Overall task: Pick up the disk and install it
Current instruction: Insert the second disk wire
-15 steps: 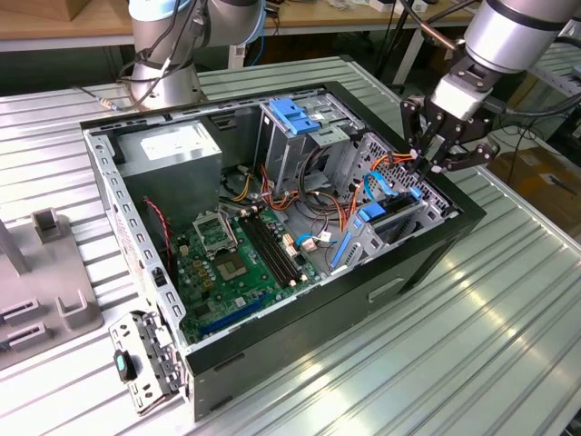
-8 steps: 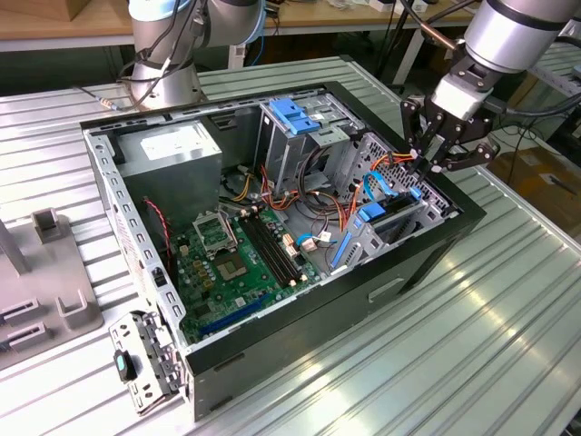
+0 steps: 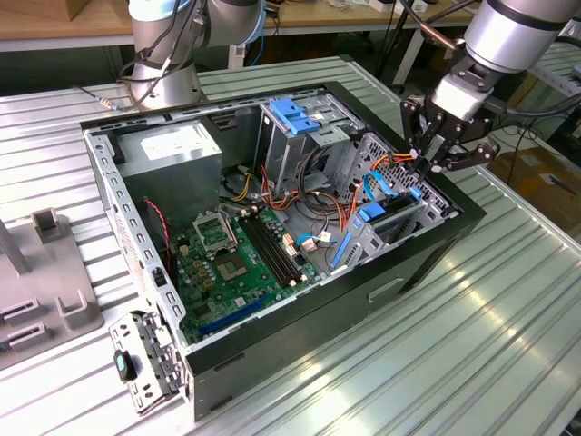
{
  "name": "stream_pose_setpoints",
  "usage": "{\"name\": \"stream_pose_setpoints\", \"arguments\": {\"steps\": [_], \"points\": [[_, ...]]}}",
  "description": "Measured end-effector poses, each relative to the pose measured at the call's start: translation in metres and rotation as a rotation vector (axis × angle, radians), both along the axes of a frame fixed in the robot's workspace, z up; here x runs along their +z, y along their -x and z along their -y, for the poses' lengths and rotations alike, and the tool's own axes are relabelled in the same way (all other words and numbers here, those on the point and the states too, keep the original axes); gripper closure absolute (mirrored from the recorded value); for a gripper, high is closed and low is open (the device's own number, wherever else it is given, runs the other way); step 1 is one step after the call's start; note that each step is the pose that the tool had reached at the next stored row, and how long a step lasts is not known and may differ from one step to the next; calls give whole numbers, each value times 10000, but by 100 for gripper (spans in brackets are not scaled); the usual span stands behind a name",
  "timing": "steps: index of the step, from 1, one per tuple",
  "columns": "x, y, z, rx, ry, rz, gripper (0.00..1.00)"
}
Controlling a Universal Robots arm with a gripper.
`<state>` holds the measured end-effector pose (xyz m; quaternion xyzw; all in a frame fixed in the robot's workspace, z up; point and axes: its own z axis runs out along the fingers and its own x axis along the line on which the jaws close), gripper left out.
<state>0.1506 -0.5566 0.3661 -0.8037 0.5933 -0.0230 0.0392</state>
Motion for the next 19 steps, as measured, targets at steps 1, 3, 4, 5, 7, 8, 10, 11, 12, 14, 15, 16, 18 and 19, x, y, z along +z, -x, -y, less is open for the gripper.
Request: {"name": "stream_pose_setpoints", "arguments": {"steps": [1,3,4,5,7,8,10,11,12,14,15,16,18,19], "points": [[0,0,0,70,0,0,76],[-1,0,0,175,-1,0,76],[0,0,0,221,-1,0,76],[-1,0,0,258,-1,0,76],[-1,0,0,271,-1,0,76],[-1,0,0,272,-1,0,76],[-1,0,0,274,-1,0,76],[-1,0,0,274,-2,0,76],[-1,0,0,285,-1,0,76],[-1,0,0,316,-1,0,76],[-1,0,0,329,-1,0,76],[-1,0,0,335,-2,0,76],[0,0,0,349,-2,0,76],[0,0,0,351,-2,0,76]]}}
